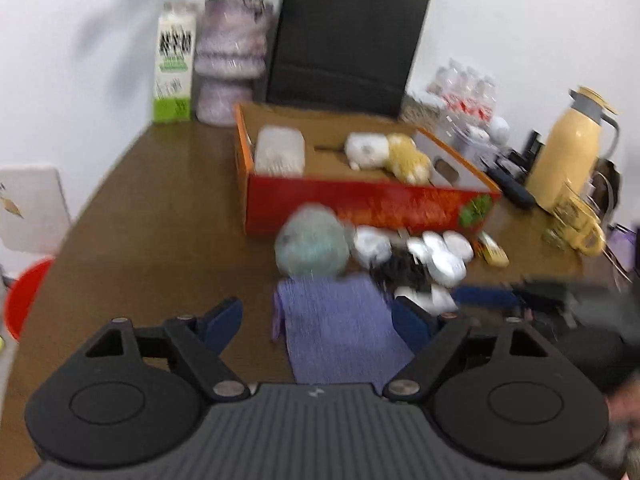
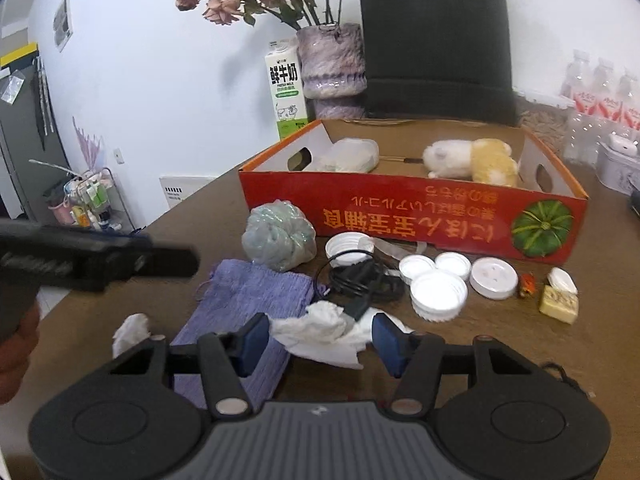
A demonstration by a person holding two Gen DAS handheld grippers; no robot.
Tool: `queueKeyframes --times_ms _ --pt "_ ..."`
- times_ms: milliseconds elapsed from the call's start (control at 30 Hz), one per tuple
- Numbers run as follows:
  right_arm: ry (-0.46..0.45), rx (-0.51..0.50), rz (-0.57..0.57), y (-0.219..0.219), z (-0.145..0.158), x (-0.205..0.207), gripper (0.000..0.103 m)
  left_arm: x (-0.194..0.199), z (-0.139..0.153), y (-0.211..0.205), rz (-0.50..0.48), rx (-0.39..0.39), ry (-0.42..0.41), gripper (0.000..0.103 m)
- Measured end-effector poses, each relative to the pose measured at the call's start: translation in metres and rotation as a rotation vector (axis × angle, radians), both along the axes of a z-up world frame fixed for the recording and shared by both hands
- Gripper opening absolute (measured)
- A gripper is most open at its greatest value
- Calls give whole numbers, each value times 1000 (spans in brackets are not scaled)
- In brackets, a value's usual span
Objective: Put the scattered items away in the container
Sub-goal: 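Grasp a white tissue with the right tool while the left tool grasps another tissue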
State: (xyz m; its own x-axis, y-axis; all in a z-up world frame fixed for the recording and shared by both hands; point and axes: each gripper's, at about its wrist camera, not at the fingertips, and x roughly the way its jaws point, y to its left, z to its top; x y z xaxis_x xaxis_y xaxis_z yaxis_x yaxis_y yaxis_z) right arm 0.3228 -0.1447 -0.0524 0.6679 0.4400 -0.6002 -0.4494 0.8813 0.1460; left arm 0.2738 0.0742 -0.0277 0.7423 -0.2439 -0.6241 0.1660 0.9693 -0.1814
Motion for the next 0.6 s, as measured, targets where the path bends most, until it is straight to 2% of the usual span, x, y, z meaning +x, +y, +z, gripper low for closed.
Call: queueKeyframes --times_ms 67,133,167,200,233,267,300,433,600 --pt "18 1 -8 0 -6 7 53 -14 -12 4 21 19 17 84" --pt "52 19 -5 -1 -13 13 44 -24 -21 9 64 5 38 78" --pt "65 23 -7 -1 -16 14 36 -27 -26 14 98 -21 56 64" --pt "55 23 -12 -1 -17 14 32 -29 -31 18 125 -43 74 45" --pt "50 16 -14 0 -18 13 24 -31 -32 21 144 -49 62 40" --pt "49 15 -13 1 -18 12 9 -32 -33 22 155 -38 62 26" --pt "59 18 -11 2 -18 12 3 -32 -33 22 158 -21 60 22" --pt "50 28 -3 0 -6 -2 1 -38 -28 19 136 -12 52 19" --pt "-20 141 -11 -24 40 -45 1 -67 -3 15 126 -36 -32 19"
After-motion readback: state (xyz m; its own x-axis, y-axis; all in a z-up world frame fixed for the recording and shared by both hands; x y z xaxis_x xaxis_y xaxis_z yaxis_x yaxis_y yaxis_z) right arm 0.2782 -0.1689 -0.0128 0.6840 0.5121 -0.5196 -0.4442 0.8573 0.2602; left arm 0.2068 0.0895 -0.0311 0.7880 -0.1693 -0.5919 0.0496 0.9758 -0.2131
